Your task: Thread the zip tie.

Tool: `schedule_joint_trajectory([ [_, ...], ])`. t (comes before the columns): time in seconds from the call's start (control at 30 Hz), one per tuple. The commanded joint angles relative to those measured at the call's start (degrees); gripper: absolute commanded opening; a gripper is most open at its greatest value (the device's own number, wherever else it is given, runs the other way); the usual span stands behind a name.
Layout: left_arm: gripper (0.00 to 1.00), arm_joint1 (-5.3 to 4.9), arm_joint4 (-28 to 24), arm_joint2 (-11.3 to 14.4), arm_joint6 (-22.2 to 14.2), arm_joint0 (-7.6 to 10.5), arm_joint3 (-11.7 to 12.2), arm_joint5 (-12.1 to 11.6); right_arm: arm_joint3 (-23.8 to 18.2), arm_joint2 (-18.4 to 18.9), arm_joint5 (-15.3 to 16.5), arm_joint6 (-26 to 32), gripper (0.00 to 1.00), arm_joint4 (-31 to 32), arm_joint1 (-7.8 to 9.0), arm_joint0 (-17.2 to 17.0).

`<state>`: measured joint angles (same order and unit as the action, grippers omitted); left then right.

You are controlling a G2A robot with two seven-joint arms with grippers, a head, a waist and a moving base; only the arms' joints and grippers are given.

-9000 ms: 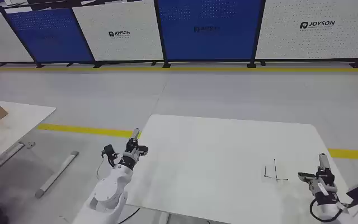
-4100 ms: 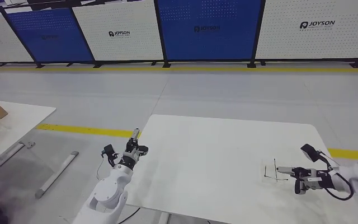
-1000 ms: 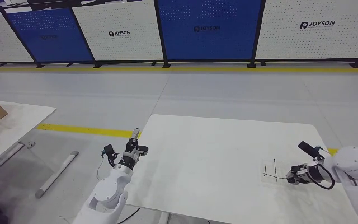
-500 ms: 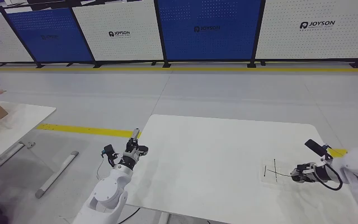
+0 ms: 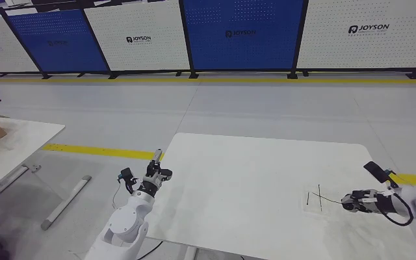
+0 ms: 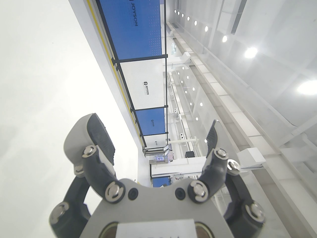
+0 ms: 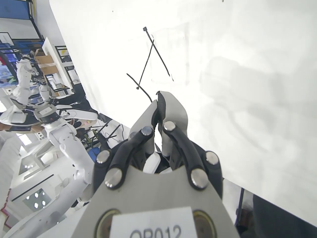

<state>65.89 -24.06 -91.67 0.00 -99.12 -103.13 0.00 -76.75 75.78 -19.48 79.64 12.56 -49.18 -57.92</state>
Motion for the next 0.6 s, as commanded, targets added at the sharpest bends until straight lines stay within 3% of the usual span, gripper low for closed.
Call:
schedule_joint_trajectory([
  [0.0, 1.0, 0.0, 0.0, 0.0, 0.0, 0.0, 0.0, 0.0, 0.0, 0.0, 0.0, 0.0, 0.0, 0.0, 0.0, 0.0],
  [0.2, 1.0, 0.0, 0.0, 0.0, 0.0, 0.0, 0.0, 0.0, 0.0, 0.1, 0.5, -2.0, 0.0, -0.4, -0.07, -0.5],
  [0.43, 1.0, 0.0, 0.0, 0.0, 0.0, 0.0, 0.0, 0.0, -5.0, 4.2, 8.0, -5.5, 0.0, -5.8, 0.44, -2.3],
  [0.57, 1.0, 0.0, 0.0, 0.0, 0.0, 0.0, 0.0, 0.0, -9.2, 4.8, 12.4, -4.2, 0.0, -7.5, 0.71, -3.2],
])
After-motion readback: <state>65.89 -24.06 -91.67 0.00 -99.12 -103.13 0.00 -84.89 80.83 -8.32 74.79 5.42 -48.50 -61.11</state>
